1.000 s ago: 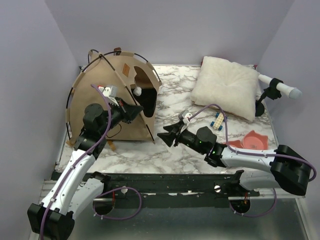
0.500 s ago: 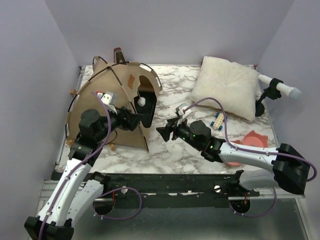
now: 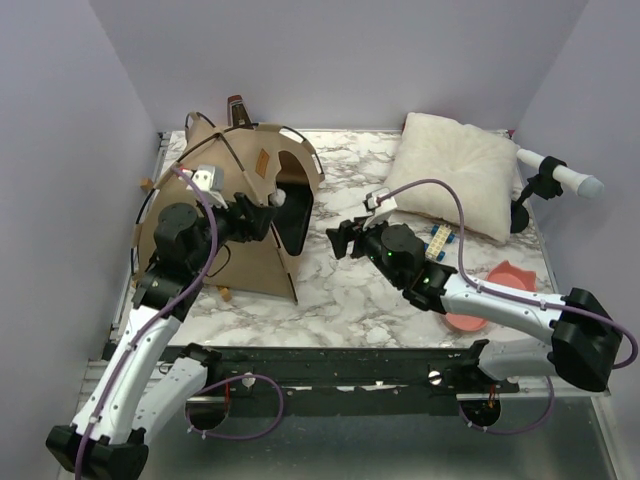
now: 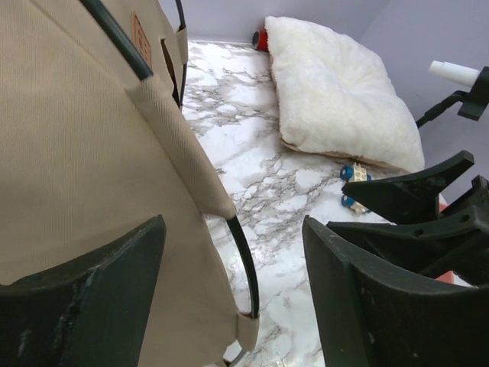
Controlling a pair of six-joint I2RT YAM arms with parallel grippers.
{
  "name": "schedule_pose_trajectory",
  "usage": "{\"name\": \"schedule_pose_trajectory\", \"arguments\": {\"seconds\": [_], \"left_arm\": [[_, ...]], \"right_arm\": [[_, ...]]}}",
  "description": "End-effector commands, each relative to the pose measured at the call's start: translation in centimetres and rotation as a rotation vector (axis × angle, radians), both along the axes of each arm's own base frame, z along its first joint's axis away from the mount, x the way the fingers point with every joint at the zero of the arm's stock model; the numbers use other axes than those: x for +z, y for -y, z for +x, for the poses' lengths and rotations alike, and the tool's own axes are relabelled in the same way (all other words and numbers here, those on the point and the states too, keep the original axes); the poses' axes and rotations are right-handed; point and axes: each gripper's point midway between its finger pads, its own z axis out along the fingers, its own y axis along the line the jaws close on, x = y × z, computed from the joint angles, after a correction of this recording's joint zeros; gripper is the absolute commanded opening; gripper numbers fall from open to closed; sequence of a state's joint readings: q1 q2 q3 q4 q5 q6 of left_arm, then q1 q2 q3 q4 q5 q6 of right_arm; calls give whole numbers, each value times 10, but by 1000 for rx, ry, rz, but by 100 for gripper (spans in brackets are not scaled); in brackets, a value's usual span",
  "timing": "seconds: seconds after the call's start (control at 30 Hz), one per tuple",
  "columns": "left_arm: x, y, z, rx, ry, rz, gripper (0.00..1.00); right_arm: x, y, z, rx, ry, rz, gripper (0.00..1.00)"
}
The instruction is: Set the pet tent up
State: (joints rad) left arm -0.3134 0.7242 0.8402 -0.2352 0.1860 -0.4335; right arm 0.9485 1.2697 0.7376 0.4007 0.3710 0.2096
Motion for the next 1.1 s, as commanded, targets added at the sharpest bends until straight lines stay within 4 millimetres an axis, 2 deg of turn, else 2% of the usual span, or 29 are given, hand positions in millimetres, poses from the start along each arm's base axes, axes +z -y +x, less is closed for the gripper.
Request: {"name": "schedule_pose_trajectory", "arguments": {"seconds": [0.0,0.17,0.27,0.37,0.5,0.57,0.67,0.77,0.87,0.9,0.97,1.03,1.07], "left_arm": [[17,-2,25,41,17,31,75],[13,0,42,41,-1,88,44],[11,2,46,35,-5,103,14],[11,3,47,23,3,111,0],[15,6,45,-21,36,166,0],[21,12,39,-93,70,210,0],[23,11,35,-135,87,271,0],[22,3,36,-131,80,314,0],[16,-6,38,-109,65,326,0],[16,-7,38,-105,69,326,5],[12,-10,39,-86,73,326,32],[8,-15,41,-57,67,332,66],[6,-18,42,-41,62,336,76]], "right_arm": [[2,35,17,-143,-31,22,82],[-9,90,50,-317,-85,7,84],[-21,122,73,-422,-119,-38,87],[-31,147,95,-495,-156,-68,90],[-39,174,123,-573,-174,-144,91],[-37,186,138,-599,-164,-188,92],[-28,193,159,-600,-151,-222,93],[-30,201,186,-587,-174,-236,94],[-55,215,212,-604,-248,-298,94],[-60,216,220,-598,-265,-310,94],[-83,218,232,-586,-324,-347,94],[-104,219,242,-582,-366,-386,94],[-113,221,245,-586,-390,-405,93]]}}
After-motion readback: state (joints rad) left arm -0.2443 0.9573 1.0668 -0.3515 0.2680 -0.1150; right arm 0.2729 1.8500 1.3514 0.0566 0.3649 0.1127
